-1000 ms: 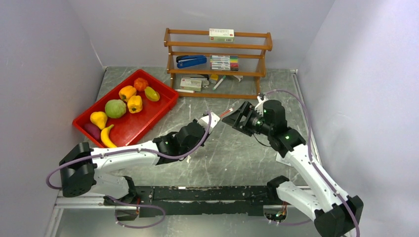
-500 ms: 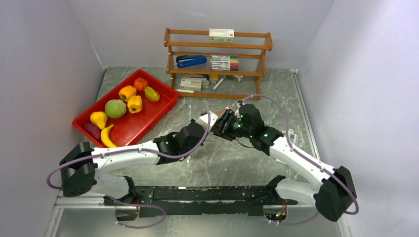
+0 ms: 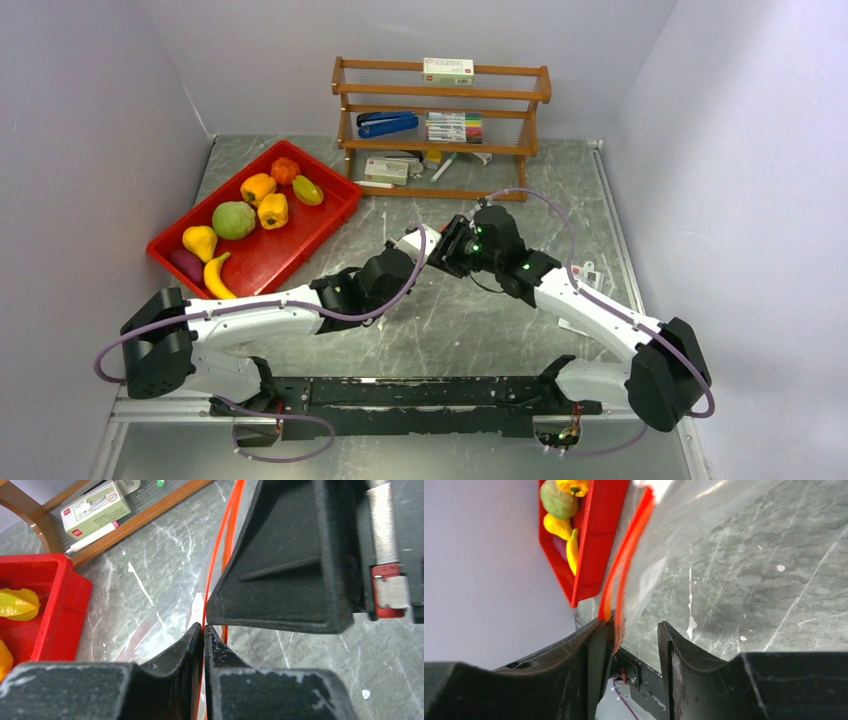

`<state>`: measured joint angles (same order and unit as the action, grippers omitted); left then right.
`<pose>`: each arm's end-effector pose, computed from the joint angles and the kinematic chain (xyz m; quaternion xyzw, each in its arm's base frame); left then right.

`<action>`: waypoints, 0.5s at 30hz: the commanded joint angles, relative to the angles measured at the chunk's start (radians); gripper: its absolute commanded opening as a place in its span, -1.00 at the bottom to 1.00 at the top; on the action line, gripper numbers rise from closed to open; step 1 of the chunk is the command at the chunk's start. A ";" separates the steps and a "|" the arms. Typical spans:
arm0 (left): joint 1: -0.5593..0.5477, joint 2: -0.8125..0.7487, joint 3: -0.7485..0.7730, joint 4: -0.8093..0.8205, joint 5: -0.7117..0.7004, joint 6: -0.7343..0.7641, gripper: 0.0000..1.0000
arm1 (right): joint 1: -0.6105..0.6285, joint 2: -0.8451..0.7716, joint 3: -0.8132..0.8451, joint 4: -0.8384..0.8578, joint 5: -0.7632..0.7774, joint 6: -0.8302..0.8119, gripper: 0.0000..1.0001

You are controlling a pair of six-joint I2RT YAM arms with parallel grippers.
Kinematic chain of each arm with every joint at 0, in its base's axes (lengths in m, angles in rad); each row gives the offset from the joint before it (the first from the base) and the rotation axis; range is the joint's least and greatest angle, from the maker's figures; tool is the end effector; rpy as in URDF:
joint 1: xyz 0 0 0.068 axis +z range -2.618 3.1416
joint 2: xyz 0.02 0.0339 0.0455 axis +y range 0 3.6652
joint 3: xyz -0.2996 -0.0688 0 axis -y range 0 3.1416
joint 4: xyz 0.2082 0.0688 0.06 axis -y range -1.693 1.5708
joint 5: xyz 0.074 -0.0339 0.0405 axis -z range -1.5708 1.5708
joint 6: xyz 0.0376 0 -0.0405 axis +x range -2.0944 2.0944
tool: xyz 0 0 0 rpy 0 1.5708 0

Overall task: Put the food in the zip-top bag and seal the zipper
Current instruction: Open the zipper of the food storage bag.

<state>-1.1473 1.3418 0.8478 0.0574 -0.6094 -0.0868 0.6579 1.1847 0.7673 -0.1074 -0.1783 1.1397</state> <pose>0.1260 -0.2270 0.3151 0.2679 0.7756 -0.0901 0.5644 0.1683 0.1385 0.3059 0.1627 0.8486 0.4373 0.2494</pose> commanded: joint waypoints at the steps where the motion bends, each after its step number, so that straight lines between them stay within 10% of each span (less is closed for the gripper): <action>1: -0.002 -0.006 0.002 0.000 -0.030 -0.010 -0.86 | 0.005 0.028 0.041 -0.038 0.055 -0.012 -0.16; 15: -0.002 -0.005 0.014 -0.006 -0.059 -0.058 -0.86 | 0.005 0.127 0.121 -0.120 0.172 -0.035 -0.44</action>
<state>-1.1473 1.3418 0.8478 0.0517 -0.6296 -0.1127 0.6586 1.2476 0.8036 -0.1543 -0.0696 1.1286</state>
